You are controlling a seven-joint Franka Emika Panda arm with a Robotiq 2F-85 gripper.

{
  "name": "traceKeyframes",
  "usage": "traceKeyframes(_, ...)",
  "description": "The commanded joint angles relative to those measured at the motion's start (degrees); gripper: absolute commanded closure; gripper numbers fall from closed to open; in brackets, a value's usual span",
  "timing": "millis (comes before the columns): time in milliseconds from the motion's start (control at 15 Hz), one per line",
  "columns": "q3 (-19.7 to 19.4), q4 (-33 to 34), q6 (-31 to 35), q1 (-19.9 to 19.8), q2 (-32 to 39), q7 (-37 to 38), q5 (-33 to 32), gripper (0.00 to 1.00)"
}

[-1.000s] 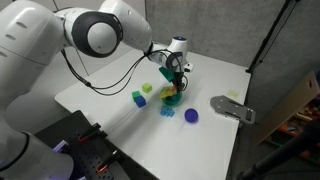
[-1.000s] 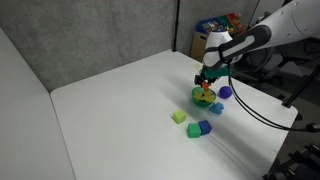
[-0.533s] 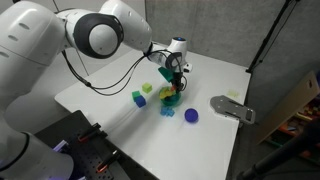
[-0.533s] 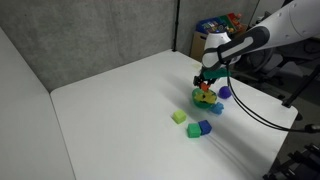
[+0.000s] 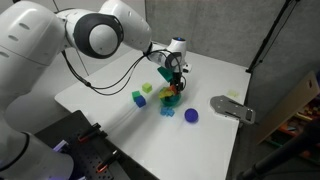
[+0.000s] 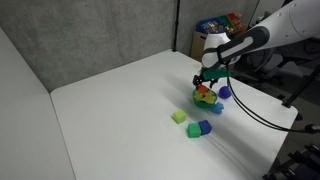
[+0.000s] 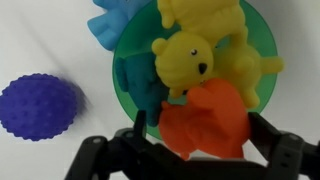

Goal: Put the orange toy in the bowl

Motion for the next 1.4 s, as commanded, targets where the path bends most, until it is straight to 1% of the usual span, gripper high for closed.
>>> traceKeyframes(0, 0.71, -0.22, -1.77, -0.66, -1.91, -2.05, 0.84, 0.00)
traceKeyframes(333, 2.70, -2.41, -0.13, -1.94, -5.16, -5.47, 2.45, 0.00)
traceKeyframes(600, 3.95, -4.06, -0.86, -2.79, -7.50, -8.53, 3.63, 0.00)
traceKeyframes(1000, 3.30, -9.92, -3.95, -2.01, -12.66, -10.35, 2.08, 0.00)
traceKeyframes(1333, 2.24, -15.93, -7.30, -0.74, -18.58, -8.71, 0.85, 0.00)
